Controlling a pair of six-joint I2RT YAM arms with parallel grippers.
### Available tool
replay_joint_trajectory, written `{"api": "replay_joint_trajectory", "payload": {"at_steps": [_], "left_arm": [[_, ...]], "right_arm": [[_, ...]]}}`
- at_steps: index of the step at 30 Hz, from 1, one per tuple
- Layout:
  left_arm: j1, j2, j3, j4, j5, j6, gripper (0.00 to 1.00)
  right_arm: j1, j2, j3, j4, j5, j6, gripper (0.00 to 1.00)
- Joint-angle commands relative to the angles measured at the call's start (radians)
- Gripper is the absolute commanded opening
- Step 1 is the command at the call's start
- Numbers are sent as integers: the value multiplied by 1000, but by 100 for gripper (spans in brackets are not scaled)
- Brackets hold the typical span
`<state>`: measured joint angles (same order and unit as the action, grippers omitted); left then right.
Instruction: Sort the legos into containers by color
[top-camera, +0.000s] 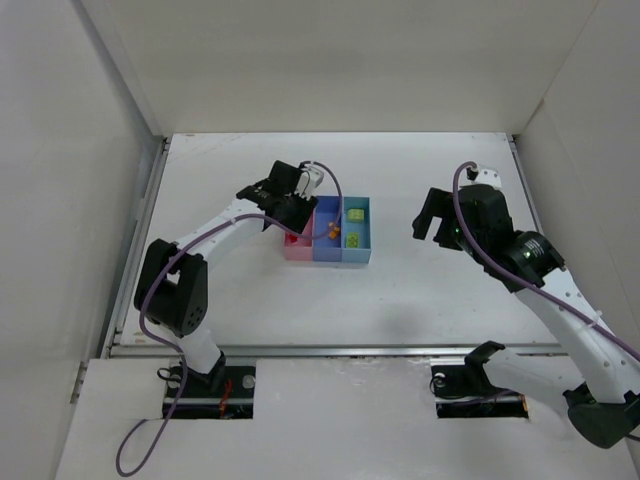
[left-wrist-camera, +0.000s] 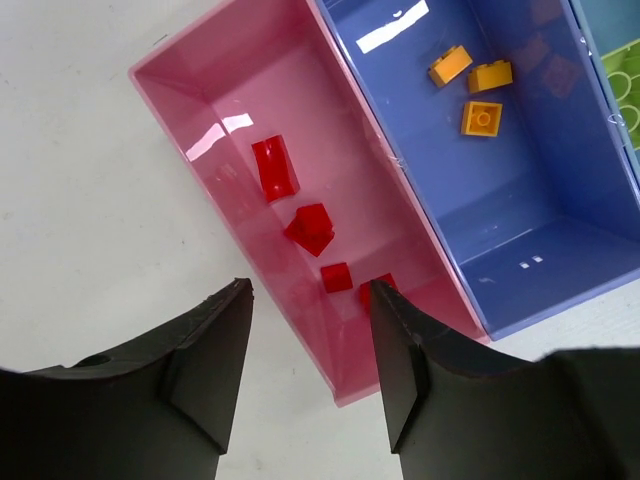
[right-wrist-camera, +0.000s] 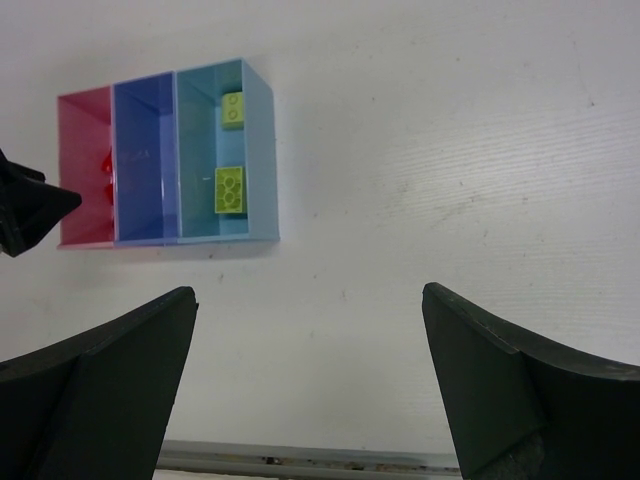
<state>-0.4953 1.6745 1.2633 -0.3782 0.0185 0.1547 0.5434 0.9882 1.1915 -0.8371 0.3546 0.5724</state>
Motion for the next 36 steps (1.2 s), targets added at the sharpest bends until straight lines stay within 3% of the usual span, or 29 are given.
{"api": "replay_joint_trajectory", "payload": {"at_steps": [1, 9, 13, 18, 23, 28, 36], "left_arm": [[3, -4, 21, 5, 17, -1, 47], [21, -71, 140, -31, 17, -35, 49], [102, -156, 194, -22, -124, -67, 56], [320, -202, 194, -11, -293, -170, 69], [533, -257, 171, -34, -347, -195, 69], [734, -375, 72, 62, -331, -147, 71], [788, -443, 1, 71, -250, -115, 72]], "right_arm": [[3, -19, 39, 4, -5, -6, 100], [3, -19, 39, -7, 10, -6, 100], [3, -10, 77, -51, 93, -16, 100], [3, 0, 124, -100, 225, -25, 100], [3, 9, 157, -121, 371, -48, 100], [3, 20, 189, -146, 434, -48, 100], [3, -33, 165, -115, 443, -39, 100]]}}
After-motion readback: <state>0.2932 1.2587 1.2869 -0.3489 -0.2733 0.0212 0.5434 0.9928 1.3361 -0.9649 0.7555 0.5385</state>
